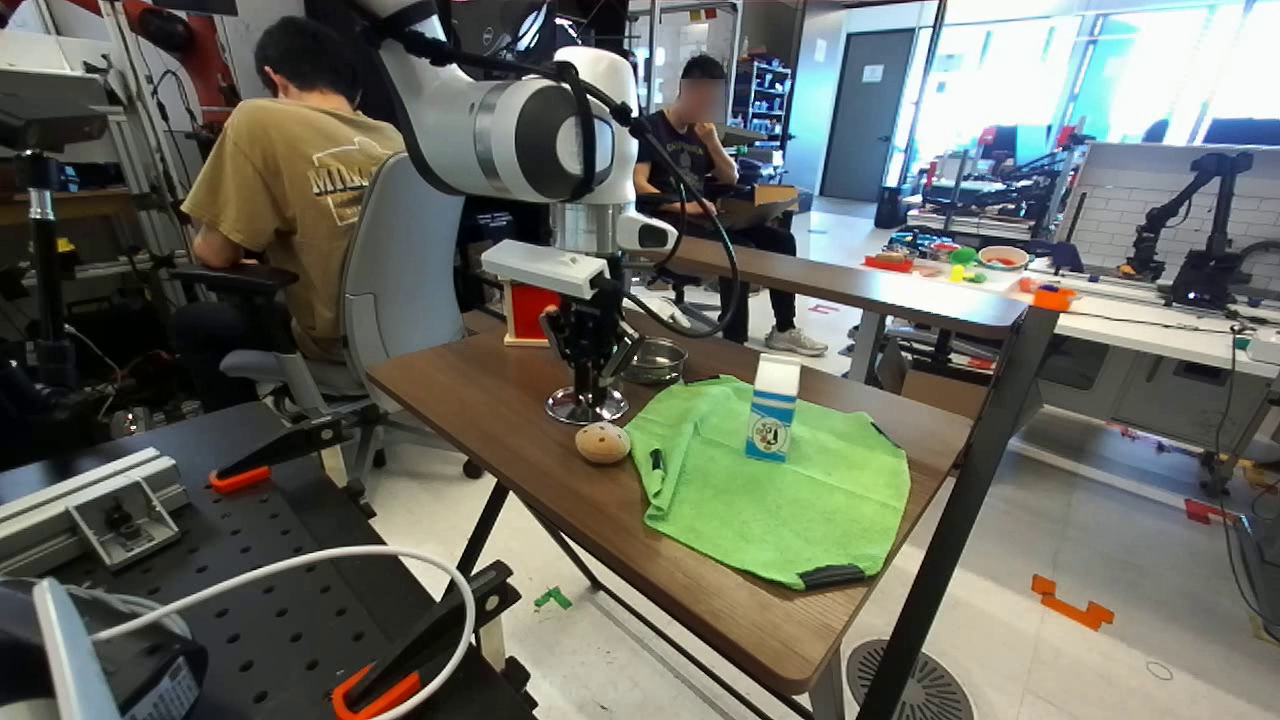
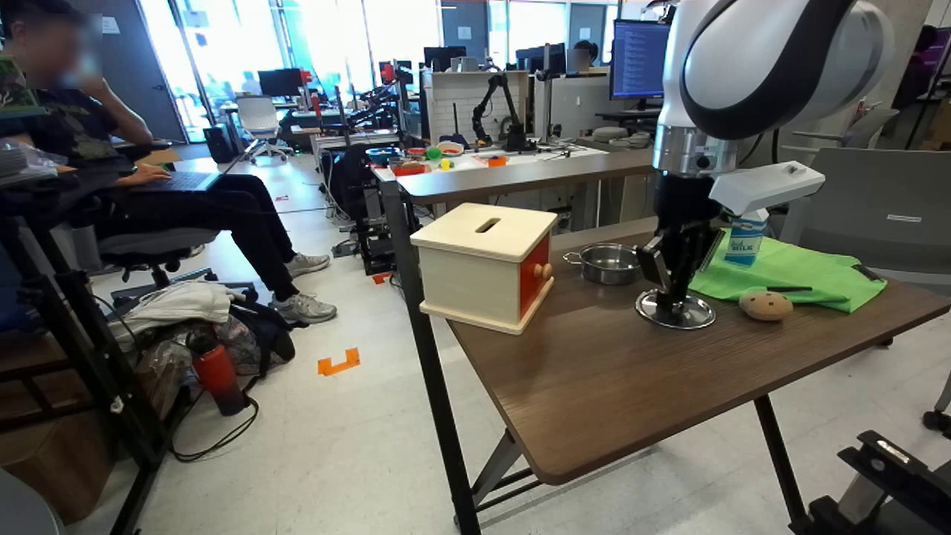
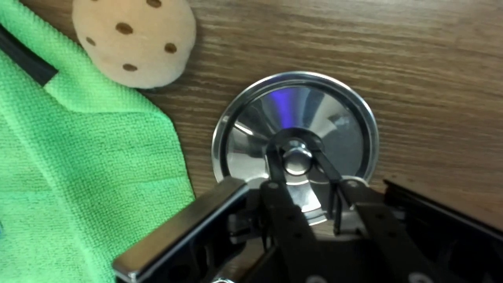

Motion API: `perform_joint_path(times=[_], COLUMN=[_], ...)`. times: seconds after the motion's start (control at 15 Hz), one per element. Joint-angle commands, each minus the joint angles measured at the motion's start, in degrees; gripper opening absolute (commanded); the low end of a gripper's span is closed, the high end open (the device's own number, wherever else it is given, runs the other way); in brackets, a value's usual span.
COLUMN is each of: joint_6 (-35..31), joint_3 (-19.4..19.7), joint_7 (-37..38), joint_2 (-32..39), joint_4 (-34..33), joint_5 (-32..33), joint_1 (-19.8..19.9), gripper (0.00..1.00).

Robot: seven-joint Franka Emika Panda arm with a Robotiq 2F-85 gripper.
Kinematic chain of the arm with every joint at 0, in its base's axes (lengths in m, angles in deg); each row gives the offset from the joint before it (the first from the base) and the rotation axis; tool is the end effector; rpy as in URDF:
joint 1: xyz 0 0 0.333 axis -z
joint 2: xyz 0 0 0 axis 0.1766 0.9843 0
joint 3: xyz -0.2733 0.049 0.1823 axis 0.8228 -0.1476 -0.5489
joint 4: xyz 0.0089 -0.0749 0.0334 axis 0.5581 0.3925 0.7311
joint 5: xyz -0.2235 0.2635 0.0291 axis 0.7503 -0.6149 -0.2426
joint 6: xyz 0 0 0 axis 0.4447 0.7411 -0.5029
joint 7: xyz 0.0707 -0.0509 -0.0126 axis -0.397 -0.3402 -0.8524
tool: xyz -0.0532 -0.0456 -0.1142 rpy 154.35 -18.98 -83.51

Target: Put the lid on the pot

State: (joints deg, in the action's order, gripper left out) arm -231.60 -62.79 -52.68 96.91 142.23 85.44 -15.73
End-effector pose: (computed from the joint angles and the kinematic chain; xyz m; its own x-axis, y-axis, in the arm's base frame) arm 0.5985 0.0769 0.1484 0.9851 0.1706 -0.0223 0.1712 -0.9849 0.0272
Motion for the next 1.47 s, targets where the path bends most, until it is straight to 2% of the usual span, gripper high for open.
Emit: perform_joint_path(times=[0.0, 0.07, 0.2, 0.27, 0.33, 0.73, 0.93, 1.4], joint_6=[0.8, 0.7, 0.8, 0.7, 0.7, 4.0, 8.3, 15.1], joint_3=[0.0, 0.0, -0.1, -0.1, -0.2, -2.1, -3.4, -2.8], joint_7=[-0.4, -0.3, -0.4, -0.4, -0.5, -2.0, -3.3, -3.8], joint_2=[0.8, 0.8, 0.5, 0.4, 0.3, -1.6, -2.8, -3.6], joint_4=[-0.9, -0.9, -0.9, -0.9, -0.9, -0.5, -0.9, -6.0], joint_5=[-0.5, -0.5, -0.6, -0.6, -0.6, -2.5, -4.8, -8.5], joint_1=[-0.1, -0.1, 0.0, 0.0, 0.0, 1.6, 3.0, 4.4], gripper=[0.2, 0.11, 0.02, 0.01, 0.05, 0.05, 0.05, 0.05])
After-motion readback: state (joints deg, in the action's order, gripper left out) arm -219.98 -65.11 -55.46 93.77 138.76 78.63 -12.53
